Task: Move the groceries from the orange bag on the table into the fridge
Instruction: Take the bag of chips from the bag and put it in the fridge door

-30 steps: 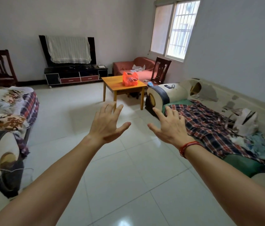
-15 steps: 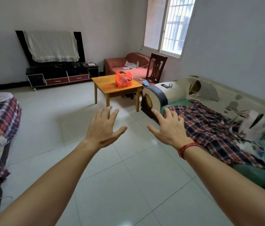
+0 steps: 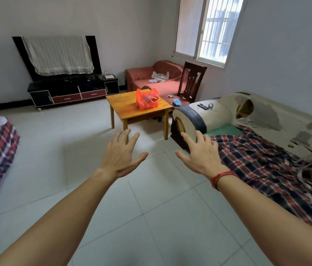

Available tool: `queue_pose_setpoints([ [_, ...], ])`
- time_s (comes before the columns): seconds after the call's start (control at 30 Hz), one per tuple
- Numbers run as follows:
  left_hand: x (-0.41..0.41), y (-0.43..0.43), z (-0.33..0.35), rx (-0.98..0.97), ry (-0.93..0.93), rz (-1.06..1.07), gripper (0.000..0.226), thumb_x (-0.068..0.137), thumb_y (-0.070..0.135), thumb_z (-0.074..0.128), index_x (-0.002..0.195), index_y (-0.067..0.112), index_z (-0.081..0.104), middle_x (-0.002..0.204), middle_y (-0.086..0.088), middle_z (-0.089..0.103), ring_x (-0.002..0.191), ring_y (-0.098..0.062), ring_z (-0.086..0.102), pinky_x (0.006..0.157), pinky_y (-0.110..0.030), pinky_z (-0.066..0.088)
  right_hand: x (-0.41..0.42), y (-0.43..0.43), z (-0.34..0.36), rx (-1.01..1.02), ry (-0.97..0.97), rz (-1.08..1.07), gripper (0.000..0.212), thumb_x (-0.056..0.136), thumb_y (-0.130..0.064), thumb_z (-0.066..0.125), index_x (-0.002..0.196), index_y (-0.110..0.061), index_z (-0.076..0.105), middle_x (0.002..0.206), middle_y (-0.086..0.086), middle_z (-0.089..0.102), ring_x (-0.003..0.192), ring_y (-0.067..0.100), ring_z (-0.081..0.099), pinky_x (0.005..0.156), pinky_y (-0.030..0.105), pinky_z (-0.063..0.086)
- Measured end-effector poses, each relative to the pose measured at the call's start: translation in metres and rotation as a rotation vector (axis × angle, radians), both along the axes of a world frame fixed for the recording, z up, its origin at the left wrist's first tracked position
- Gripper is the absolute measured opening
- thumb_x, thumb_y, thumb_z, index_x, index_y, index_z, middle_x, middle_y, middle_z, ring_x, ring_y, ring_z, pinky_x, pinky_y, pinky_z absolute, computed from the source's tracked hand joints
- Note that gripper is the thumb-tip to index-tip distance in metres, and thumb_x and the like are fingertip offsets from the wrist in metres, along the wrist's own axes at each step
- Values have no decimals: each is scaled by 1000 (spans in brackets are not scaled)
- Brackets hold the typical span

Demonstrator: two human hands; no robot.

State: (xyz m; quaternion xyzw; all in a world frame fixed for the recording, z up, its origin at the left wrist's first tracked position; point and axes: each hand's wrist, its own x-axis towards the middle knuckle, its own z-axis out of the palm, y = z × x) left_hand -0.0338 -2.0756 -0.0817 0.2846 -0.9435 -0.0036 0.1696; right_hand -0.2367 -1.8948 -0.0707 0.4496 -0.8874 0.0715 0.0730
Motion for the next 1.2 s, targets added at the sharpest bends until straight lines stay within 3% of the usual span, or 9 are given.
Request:
queue_pose_setpoints([
  [0.43,-131,-147,-25,61,-20,49,88,83,79,21,152,25,30,158,-8,27,146,-31,22,115,-50,30,-134,-147,-20,25,3,44,71,93,-71,38,154,-37,26,152,11,34,134,34,38,107,52,37],
  [0.93,-295,-381,-33,77,-30,20,87,83,74,22,149,20,38,152,-11,37,139,-30,30,109,-46,32,-287,-386,-32,73,-38,-5,69,93,-70,38,154,-39,25,157,10,30,142,33,31,113,55,29],
  [1.2,-376,-473,-47,119,-65,20,90,79,77,18,151,24,33,157,-7,30,144,-30,23,112,-47,29,-361,-474,-45,103,-65,-17,70,93,-68,39,155,-39,23,158,11,29,142,35,30,114,55,28],
])
